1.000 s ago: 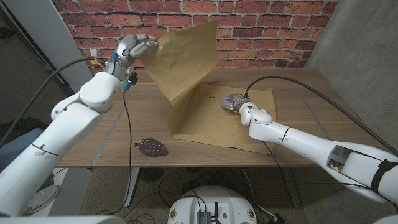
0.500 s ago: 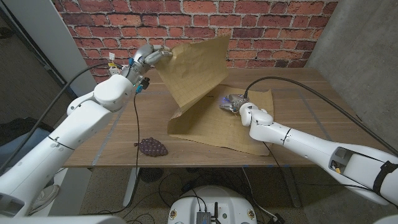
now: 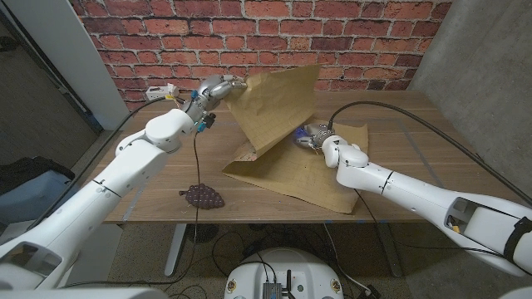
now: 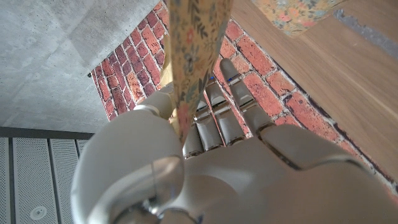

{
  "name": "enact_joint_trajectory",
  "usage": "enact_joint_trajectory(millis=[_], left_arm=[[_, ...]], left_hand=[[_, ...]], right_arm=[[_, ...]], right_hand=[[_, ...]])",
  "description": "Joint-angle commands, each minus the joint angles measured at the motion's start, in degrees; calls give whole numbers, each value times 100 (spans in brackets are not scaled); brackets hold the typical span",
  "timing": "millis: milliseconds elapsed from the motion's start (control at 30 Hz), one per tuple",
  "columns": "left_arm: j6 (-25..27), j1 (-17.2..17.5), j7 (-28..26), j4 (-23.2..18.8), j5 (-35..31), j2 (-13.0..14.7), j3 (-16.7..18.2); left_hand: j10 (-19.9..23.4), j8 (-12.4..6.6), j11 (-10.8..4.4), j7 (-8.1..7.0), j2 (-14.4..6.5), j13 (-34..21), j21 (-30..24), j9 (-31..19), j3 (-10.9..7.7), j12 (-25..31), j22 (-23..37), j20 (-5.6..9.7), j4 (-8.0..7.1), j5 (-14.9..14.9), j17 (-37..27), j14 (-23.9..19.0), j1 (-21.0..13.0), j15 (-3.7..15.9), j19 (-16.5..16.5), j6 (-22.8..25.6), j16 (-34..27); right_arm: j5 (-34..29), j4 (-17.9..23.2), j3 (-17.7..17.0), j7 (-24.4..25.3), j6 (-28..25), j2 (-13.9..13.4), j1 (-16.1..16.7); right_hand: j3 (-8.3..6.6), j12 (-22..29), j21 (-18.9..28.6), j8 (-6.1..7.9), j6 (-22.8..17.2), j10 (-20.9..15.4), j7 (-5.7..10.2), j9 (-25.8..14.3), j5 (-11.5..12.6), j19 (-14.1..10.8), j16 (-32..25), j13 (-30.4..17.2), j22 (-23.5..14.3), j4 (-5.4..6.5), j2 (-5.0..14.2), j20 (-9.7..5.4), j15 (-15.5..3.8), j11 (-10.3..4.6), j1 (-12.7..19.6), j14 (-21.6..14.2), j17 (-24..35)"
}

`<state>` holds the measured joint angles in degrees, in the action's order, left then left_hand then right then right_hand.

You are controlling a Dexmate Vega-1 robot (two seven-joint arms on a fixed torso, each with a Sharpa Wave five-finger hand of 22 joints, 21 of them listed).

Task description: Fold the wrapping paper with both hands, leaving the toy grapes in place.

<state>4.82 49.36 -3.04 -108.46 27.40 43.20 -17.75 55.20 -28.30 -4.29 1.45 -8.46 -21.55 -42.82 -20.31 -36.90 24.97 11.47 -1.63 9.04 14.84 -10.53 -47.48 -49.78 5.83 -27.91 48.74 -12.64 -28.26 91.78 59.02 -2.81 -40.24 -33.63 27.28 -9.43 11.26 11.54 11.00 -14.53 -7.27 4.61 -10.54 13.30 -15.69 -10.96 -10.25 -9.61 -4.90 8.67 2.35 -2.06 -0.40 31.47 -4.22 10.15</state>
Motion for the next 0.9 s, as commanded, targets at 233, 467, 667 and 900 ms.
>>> enact_joint_trajectory(millis=[233, 467, 667, 900], left_arm=[[-261, -369, 209, 645, 133, -311, -556], [-324, -446, 256, 733, 121, -338, -621], [-457, -495, 340, 821, 83, -339, -660], [-768, -564, 470, 908, -13, -341, -667]], left_hand=[[-68, -249, 105, 57, 26, -48, -56, 8, 17, -61, 5, 2, 22, 40, -24, 52, 9, 95, 30, 190, 25], [-97, -243, 111, 58, 27, -65, -69, 16, 17, -80, 4, 0, 30, 46, -21, 49, 2, 89, 40, 191, 24], [-87, -249, 118, 56, 32, -81, -78, 19, 19, -84, 3, -5, 37, 51, -18, 59, -2, 89, 59, 216, 29], [-72, -250, 125, 60, 40, -99, -92, 31, 27, -88, 2, 0, 52, 55, -21, 49, -17, 84, 71, 242, 20]], right_arm=[[-223, 677, -351, 87, 251, -374, 173], [-420, 954, -484, -59, 210, -489, 164], [-592, 1059, -471, -491, -204, -517, 83], [-882, 885, -155, -1076, -843, -384, -155]], right_hand=[[-5, -10, -8, -8, -26, -42, 4, -10, -22, -75, 1, -27, -8, 18, -73, -6, -38, -5, -43, -51, 10], [12, -6, -2, 6, -69, -63, -1, -9, -25, -126, -3, -27, -7, 2, -124, 8, -43, -18, -60, -87, 6], [11, -38, -33, -25, -6, -1, 2, -3, -15, -105, 29, -26, -5, -111, -238, 80, -25, -29, 20, -42, -8], [83, -104, -95, -96, 383, 324, 143, -7, 19, 37, 33, -31, -11, -260, -514, 722, 16, -153, 53, 19, -6]])
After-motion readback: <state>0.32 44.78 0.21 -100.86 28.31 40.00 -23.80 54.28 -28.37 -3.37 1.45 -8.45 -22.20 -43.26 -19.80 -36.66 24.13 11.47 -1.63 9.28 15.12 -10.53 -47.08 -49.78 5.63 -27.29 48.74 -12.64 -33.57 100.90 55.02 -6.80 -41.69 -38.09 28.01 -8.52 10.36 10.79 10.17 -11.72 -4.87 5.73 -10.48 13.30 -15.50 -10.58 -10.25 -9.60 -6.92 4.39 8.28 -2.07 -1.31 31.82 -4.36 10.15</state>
